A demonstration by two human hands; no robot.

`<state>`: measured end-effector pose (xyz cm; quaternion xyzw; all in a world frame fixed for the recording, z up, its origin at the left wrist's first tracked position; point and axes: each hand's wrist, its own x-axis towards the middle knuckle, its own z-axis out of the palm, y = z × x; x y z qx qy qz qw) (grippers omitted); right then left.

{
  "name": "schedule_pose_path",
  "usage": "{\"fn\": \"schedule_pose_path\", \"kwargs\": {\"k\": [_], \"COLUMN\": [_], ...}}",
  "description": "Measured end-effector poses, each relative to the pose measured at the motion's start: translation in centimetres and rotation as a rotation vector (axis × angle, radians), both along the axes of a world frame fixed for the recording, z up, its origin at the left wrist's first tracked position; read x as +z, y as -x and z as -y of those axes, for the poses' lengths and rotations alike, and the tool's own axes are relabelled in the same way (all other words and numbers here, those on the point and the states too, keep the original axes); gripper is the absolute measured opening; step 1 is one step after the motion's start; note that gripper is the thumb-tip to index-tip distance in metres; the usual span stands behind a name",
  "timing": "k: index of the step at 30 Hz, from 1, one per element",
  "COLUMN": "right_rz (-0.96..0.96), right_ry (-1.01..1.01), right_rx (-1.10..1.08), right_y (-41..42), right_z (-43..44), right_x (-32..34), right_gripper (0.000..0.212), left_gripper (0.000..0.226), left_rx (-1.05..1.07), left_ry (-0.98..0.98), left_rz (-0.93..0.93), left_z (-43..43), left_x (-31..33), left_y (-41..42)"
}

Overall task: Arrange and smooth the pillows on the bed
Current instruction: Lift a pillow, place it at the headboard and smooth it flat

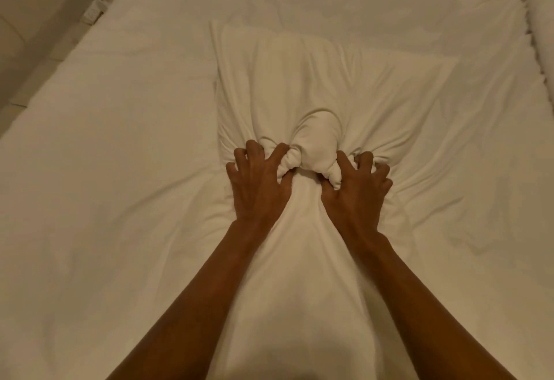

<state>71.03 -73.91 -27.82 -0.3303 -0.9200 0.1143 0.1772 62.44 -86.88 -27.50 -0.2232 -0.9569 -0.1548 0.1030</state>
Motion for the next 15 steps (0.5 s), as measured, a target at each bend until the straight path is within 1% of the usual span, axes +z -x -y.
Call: {"fn": "schedule_pose_path", "kwargs": {"k": [4,7,11,13,15], "right_rz": [-0.047,-0.076,-0.117,-0.111,-0.099], "right_ry": [0.058,0.082,0.141,0.129,0.089], "right_rx": [0.02,0.036,0.029,0.03,0.025], "right_y": [-1.1,-2.4,-4.9,-6.2,-7.5], "right_z": [0.7,1.1,2.2,3.1,3.8], "right_x": [3.4,7.4,14.6,18.8,23.2], "right_gripper": [0.039,0.045,0.051,0.055,0.053], "left_gripper": [0.037,0.036,0.036,0.037,0.036], "left_rx": [0.008,0.011,0.018,0.041,0.057], "left_ry": [-0.085,-0.113,-0.168,-0.205,-0.232], "left_rz": [0.01,0.014,0.027,0.046,0.066], "left_z": [0.3,0.5,1.0,1.4,1.7], "left_x": [3.5,7.5,14.6,18.5,22.6], "left_y": [-1.8,-3.0,-5.2,-6.7,-7.9]}}
